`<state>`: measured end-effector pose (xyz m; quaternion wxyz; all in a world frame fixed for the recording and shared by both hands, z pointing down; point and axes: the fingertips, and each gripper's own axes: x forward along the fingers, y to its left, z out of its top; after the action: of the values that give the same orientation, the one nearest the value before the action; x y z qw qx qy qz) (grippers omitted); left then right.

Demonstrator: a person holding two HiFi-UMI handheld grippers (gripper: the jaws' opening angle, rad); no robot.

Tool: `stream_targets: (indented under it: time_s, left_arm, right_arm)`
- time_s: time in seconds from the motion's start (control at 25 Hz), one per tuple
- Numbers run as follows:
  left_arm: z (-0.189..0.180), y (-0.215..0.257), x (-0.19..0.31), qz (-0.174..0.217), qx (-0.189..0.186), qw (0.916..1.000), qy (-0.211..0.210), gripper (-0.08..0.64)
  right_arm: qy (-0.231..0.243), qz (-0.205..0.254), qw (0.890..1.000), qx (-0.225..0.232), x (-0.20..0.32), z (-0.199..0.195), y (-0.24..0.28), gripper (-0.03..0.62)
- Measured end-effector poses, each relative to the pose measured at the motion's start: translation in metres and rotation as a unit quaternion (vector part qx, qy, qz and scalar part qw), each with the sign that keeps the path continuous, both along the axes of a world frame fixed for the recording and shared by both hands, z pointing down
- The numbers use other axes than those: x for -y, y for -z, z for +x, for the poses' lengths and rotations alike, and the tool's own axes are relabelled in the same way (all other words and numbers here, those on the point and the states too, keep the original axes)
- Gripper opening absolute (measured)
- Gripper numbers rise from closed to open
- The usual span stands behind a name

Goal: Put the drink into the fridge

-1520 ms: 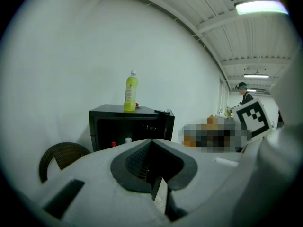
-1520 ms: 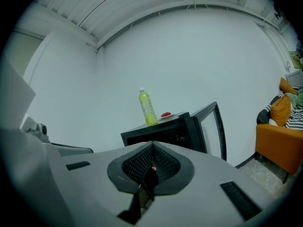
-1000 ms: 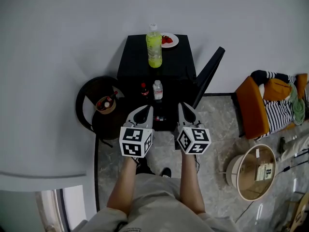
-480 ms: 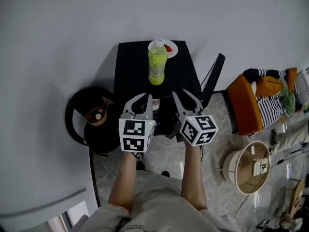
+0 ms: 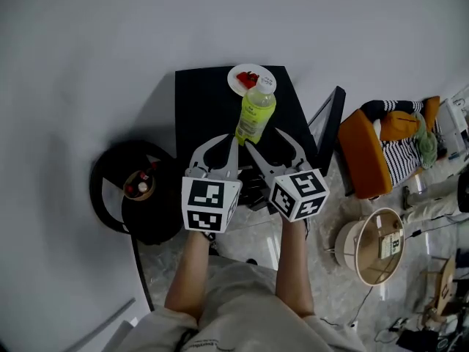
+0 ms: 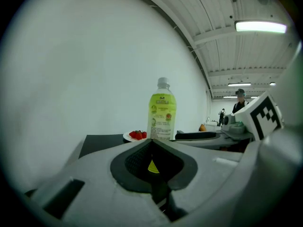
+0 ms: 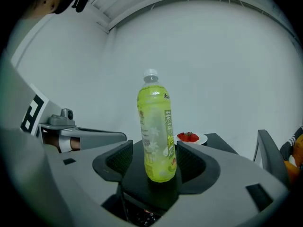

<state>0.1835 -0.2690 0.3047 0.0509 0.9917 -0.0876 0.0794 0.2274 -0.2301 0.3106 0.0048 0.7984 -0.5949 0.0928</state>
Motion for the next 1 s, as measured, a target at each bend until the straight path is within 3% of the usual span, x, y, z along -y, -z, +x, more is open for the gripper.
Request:
stream_targets:
  time_s: [0.24, 0.36, 0.64, 1.0]
  left_arm:
    - [0.003, 0.008, 0.026, 0.017, 0.001, 0.9996, -0.023, 0.009]
    - [0.003, 0.019, 0.039, 0.019, -0.017, 0.9991, -0.034, 0.009]
    - [0.011, 0.025, 0.057, 0.025, -0.03, 0.9975, -0.059, 0.009]
    - [0.011, 0.018, 0.047, 0.014, -0.028, 0.9965, -0.077, 0.008]
  right_arm:
    - [-0.018, -0.008, 1.0, -0.008, 0.026, 0.007, 0.0, 0.276]
    - [-0.035, -0.027, 0.999, -0.019, 0.039, 0.011, -0.004, 0.282]
    - [-0.108, -0.051, 0.992, -0.049, 0.051, 0.028, -0.005, 0.284]
    - [-0.127, -0.029, 0.991, -0.039, 0.036, 0.026, -0.002, 0.282]
